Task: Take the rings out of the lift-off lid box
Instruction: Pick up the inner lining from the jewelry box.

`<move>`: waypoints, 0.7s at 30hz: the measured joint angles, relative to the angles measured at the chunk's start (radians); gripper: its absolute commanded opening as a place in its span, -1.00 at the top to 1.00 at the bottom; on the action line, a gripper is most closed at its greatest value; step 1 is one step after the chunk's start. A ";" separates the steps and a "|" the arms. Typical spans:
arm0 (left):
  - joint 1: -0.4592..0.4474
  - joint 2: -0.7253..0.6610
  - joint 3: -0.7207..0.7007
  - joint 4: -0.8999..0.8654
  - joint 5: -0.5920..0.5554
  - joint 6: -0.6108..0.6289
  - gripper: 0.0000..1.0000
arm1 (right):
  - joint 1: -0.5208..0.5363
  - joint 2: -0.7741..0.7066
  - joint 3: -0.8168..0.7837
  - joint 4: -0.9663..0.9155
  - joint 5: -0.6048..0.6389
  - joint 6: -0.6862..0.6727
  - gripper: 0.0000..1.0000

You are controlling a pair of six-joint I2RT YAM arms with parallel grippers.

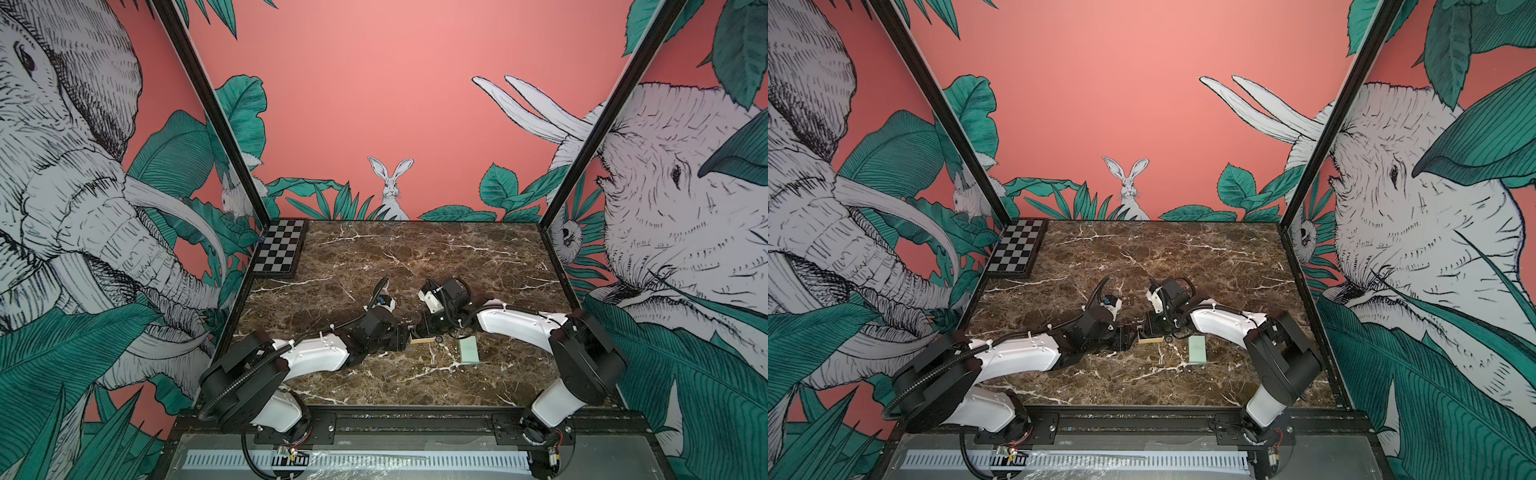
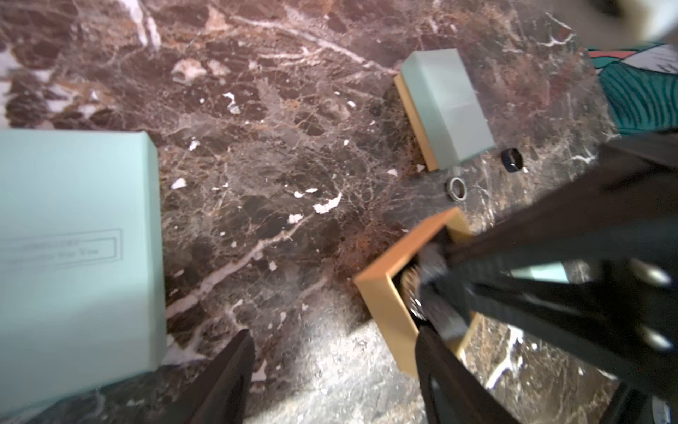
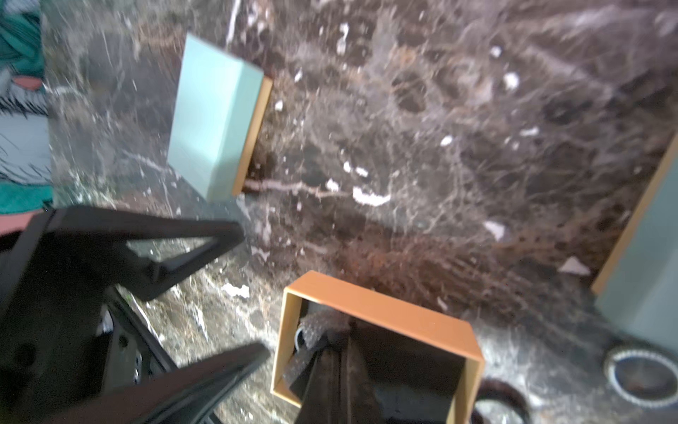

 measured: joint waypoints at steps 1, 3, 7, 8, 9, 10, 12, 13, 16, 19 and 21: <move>0.000 -0.006 -0.002 0.001 0.005 0.006 -0.46 | 0.000 -0.003 -0.012 0.024 -0.001 0.012 1.00; 0.000 -0.012 -0.006 0.008 0.016 0.014 -0.46 | 0.000 -0.015 -0.038 0.062 -0.005 0.032 1.00; 0.000 -0.014 -0.016 0.021 0.029 0.021 -0.46 | -0.005 -0.041 -0.062 0.110 -0.022 0.055 1.00; 0.000 -0.013 -0.016 0.021 0.029 0.022 -0.46 | -0.006 -0.045 -0.062 0.120 -0.028 0.059 1.00; 0.000 -0.013 -0.016 0.022 0.028 0.022 -0.47 | -0.009 -0.047 -0.063 0.130 -0.035 0.062 1.00; 0.000 -0.013 -0.016 0.022 0.026 0.022 -0.48 | -0.012 -0.048 -0.063 0.143 -0.045 0.066 1.00; 0.000 -0.013 -0.019 0.023 0.019 0.019 -0.50 | -0.019 -0.049 -0.067 0.160 -0.060 0.069 1.00; 0.000 -0.013 -0.021 0.022 0.013 0.018 -0.52 | -0.022 -0.049 -0.071 0.167 -0.067 0.071 1.00; 0.000 -0.013 -0.027 0.023 -0.006 0.009 -0.55 | -0.032 -0.049 -0.085 0.177 -0.082 0.076 1.00; 0.000 -0.013 -0.030 0.022 -0.030 -0.003 -0.61 | -0.039 -0.049 -0.094 0.182 -0.098 0.080 1.00; 0.000 -0.014 -0.032 0.022 -0.044 -0.008 -0.62 | -0.043 -0.049 -0.100 0.195 -0.111 0.084 1.00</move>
